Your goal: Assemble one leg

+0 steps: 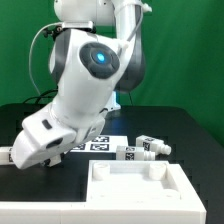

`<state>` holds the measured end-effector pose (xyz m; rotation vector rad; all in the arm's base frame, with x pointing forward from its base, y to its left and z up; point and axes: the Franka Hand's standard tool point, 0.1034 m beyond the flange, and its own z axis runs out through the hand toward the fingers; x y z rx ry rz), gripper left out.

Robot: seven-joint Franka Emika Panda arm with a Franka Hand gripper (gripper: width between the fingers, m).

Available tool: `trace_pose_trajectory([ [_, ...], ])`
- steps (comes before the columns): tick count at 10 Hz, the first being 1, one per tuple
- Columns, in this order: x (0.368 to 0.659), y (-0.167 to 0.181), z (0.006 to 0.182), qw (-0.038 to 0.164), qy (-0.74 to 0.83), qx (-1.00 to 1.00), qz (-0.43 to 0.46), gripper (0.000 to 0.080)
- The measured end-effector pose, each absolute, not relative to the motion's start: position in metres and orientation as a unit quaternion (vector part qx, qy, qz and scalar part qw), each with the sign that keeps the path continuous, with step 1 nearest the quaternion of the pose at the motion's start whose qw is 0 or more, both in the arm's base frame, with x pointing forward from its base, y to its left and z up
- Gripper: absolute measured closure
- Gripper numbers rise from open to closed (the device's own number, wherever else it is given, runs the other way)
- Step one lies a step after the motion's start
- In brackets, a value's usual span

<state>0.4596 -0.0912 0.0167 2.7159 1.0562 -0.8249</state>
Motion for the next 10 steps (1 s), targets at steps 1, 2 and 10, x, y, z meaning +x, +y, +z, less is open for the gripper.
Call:
trace_pose_trajectory([
  [1,0.471,-0.083,0.032,0.050,0.344,0.905,-0.245,0.0515],
  [2,0.482,-0.077,0.054,0.046,0.342,0.913,-0.220,0.0515],
  [10,0.517,-0.043,0.121,0.009,0.289,0.957,-0.027,0.0514],
])
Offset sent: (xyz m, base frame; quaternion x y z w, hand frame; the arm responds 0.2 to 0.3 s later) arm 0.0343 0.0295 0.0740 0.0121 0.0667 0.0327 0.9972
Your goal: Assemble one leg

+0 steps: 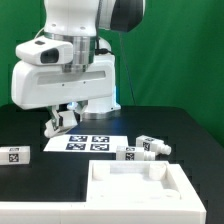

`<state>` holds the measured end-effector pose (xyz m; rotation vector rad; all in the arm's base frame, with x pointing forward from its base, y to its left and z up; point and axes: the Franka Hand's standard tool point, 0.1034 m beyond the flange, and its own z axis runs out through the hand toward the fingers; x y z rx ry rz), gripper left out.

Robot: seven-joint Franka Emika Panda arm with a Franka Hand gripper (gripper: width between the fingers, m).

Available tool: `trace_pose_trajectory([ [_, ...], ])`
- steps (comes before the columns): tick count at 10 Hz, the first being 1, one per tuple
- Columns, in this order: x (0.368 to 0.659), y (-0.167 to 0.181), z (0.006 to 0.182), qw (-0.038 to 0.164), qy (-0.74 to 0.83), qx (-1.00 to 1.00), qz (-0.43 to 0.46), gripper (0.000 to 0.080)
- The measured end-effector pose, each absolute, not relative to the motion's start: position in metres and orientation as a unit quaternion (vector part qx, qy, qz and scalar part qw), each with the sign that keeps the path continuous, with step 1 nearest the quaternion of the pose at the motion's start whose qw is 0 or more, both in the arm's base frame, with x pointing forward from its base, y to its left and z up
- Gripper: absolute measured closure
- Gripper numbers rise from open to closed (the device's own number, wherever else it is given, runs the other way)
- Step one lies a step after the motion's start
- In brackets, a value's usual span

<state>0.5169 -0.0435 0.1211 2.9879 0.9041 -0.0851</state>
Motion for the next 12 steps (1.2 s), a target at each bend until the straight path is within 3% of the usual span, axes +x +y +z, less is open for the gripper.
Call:
trace_pose_trajectory([
  [3,0.536,0.012,0.154,-0.054,0.230,0.971,0.034,0.0514],
  [4,0.545,0.013,0.157,-0.061,0.225,0.970,0.068,0.0514],
  [9,0.542,-0.030,0.151,-0.009,0.224,0.956,0.189,0.0514],
  [10,0.540,-0.008,0.148,-0.055,0.162,0.971,0.166,0.0514],
  [12,0.564,0.030,0.159,-0.093,0.125,0.973,0.173,0.0514],
])
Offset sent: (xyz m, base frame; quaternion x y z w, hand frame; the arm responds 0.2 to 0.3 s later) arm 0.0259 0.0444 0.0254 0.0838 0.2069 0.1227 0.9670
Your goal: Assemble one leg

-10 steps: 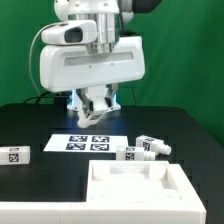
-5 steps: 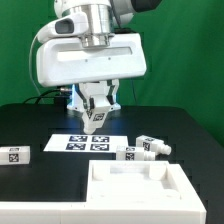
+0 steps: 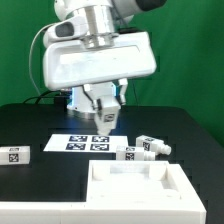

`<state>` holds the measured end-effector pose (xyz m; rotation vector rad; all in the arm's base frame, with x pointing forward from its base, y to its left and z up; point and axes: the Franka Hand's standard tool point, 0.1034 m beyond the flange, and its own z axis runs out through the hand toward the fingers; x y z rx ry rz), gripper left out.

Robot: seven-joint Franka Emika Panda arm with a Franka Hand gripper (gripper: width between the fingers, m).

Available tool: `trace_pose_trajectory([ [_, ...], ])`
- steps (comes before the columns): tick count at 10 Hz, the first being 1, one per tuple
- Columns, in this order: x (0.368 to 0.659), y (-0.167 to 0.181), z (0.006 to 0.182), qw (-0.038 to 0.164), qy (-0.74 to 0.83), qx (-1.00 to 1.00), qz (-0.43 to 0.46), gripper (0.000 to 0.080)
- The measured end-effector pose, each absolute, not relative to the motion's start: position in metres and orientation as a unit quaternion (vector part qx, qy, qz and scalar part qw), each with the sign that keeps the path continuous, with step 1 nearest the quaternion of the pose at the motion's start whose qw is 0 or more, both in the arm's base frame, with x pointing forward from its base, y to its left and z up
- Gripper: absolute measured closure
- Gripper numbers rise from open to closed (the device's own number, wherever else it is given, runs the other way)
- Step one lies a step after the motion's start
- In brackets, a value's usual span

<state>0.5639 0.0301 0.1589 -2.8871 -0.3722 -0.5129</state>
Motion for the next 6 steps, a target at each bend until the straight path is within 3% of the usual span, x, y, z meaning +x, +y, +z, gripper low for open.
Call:
trace_pose_trajectory([
  [1,0.5733,0.0397,0.1653,0.102,-0.103,-0.973,-0.179,0.0514],
  [2,0.5790,0.0447,0.1709,0.093,-0.106,-0.973,-0.181,0.0514],
  [6,0.5756,0.0380,0.1644,0.090,-0.104,-0.975,-0.176,0.0514],
])
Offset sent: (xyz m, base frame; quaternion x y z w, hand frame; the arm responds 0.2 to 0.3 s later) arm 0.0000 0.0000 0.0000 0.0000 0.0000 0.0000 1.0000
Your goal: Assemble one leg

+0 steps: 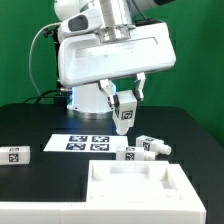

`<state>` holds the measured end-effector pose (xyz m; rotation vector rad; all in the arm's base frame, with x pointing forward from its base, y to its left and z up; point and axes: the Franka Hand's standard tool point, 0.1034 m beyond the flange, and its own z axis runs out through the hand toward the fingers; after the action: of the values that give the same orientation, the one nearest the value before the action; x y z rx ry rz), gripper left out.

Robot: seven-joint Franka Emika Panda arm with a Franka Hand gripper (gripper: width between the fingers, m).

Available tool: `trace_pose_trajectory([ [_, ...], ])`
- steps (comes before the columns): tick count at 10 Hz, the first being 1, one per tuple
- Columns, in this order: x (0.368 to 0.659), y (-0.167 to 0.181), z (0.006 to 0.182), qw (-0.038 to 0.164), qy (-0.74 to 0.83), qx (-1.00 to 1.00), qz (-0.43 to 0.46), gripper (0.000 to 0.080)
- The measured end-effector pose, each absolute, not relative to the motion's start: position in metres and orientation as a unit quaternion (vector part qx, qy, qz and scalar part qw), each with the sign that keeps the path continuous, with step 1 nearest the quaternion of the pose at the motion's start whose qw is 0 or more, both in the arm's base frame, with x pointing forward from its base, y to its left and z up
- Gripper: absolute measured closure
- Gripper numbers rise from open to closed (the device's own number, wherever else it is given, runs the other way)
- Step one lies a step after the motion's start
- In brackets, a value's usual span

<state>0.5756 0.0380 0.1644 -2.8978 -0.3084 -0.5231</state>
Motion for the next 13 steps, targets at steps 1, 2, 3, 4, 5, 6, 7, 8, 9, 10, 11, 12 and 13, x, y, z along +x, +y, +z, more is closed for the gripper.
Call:
trace_pose_trajectory([
  [1,0.576,0.035,0.158,0.090,-0.105,-0.974,-0.180,0.0514],
  [2,0.581,0.036,0.151,0.091,-0.100,-0.974,-0.182,0.0514],
  [3,0.589,0.040,0.139,0.089,-0.090,-0.974,-0.188,0.0514],
  [4,0.595,0.046,0.128,0.089,-0.076,-0.974,-0.192,0.0514],
  [5,0.606,0.055,0.131,0.093,-0.055,-0.973,-0.202,0.0514],
  [6,0.614,0.055,0.140,0.083,-0.047,-0.970,-0.225,0.0514],
  [7,0.613,0.053,0.138,0.081,-0.048,-0.970,-0.223,0.0514],
  [8,0.614,0.049,0.138,0.071,-0.051,-0.969,-0.232,0.0514],
  [9,0.618,0.033,0.139,0.033,-0.057,-0.962,-0.266,0.0514],
  [10,0.619,0.013,0.140,-0.018,-0.064,-0.949,-0.307,0.0514],
  [11,0.615,0.001,0.136,-0.046,-0.081,-0.934,-0.345,0.0514],
  [12,0.604,0.013,0.110,-0.001,-0.101,-0.940,-0.326,0.0514],
  [13,0.597,0.017,0.101,0.024,-0.105,-0.942,-0.318,0.0514],
])
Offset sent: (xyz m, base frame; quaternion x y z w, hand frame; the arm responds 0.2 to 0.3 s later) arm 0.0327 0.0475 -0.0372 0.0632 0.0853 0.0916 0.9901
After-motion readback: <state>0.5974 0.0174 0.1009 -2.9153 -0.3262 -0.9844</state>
